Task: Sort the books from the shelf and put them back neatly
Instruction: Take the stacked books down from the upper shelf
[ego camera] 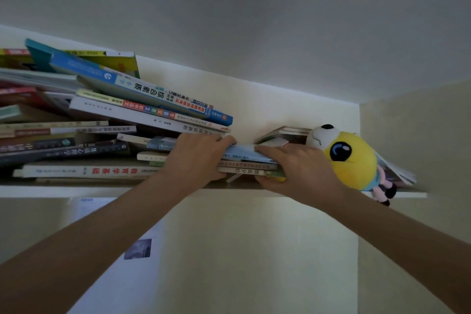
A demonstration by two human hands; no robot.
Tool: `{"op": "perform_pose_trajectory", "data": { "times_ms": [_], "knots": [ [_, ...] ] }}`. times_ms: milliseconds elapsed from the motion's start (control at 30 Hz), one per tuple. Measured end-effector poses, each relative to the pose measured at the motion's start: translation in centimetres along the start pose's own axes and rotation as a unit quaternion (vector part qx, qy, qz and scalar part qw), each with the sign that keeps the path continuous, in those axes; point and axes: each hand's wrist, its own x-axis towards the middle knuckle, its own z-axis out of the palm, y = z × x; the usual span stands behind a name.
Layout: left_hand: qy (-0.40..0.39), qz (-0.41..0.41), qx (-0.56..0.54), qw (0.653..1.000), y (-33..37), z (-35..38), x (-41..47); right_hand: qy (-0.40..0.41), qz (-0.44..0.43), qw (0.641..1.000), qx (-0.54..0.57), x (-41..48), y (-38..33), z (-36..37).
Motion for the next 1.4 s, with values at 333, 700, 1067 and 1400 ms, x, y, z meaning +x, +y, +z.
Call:
{"op": "perform_pose_trajectory", "data": {
  "times_ms": [333, 700, 1067, 1400],
  "knots": [
    [0.135, 0.030, -0.072, 0.988, -2.0, -1.4, -0.5, 0.130, 0.337, 0.866, 0.345, -7.0, -0.6, 2.5],
    [0.168, -0.105, -0.376, 0.905, -1.7, -9.7, -4.0, 0.195, 0.335, 0.702, 0.597, 0.1, -3.6, -0.7],
    [-0.003, -0.300, -0.745, 0.597, 6.4, -8.2, -5.9, 0.247, 0.301, 0.774, 0.499, -6.1, -2.2, -9.9],
    [-0.295, -0.422, -0.687, 0.512, 20.1, 4.7, -14.1, 0.062, 0.529, 0.694, 0.485, -25.4, -5.2, -4.9]
  ]
}}
